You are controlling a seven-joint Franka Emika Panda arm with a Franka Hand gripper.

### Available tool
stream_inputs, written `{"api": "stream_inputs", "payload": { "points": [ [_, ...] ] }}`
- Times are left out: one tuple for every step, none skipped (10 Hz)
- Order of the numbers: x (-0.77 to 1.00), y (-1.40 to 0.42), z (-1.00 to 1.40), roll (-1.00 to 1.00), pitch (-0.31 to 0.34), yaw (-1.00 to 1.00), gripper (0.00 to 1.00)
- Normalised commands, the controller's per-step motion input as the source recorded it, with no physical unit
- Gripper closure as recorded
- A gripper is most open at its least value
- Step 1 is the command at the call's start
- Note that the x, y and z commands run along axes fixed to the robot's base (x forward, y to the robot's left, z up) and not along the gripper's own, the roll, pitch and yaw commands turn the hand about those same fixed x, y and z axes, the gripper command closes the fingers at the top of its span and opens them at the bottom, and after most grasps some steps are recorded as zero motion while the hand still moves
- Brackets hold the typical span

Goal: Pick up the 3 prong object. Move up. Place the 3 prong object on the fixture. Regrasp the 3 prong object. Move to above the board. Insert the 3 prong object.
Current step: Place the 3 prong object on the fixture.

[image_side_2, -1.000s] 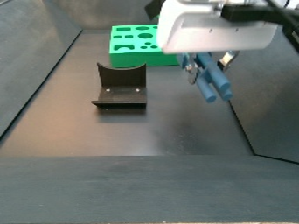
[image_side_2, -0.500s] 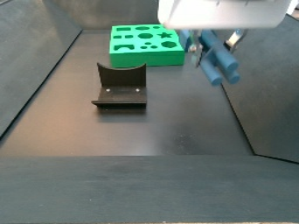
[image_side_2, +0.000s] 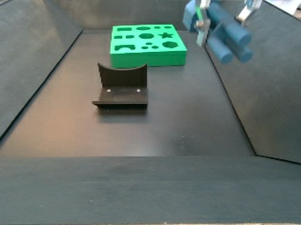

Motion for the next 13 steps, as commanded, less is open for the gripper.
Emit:
{"api": "stream_inputs", "payload": {
  "points": [
    [1.00,-0.60,-0.02,-0.37,-0.230,-0.93,1.00],
    [1.00,-0.50,-0.03,-0.35,-0.193,-0.63,1.00],
    [1.00,-0.46,-0.03,-0.30,-0.146,-0.43,1.00],
    [1.00,-0.42,-0.03,-0.22,-0.107,-0.28,1.00],
    [1.00,-0.38,-0.03,-0.15,-0.079,-0.18,1.00],
    [1.00,-0.33,-0.04,-0.12,-0.056,-0.10,1.00],
    [1.00,-0.30,-0.04,-0.12,-0.043,-0.06,1.00],
    [1.00,-0.27,-0.04,-0.11,-0.033,-0.03,1.00],
    [1.00,-0.24,-0.04,-0.10,-0.023,-0.01,1.00],
    [1.00,-0.20,-0.04,-0.08,-0.009,0.00,1.00],
    [1.00,-0.17,-0.04,-0.08,0.001,0.01,1.00],
    [1.00,-0.15,-0.04,-0.08,0.014,0.01,1.00],
    [1.00,-0.13,-0.04,-0.08,0.023,0.01,1.00]
  ]
}}
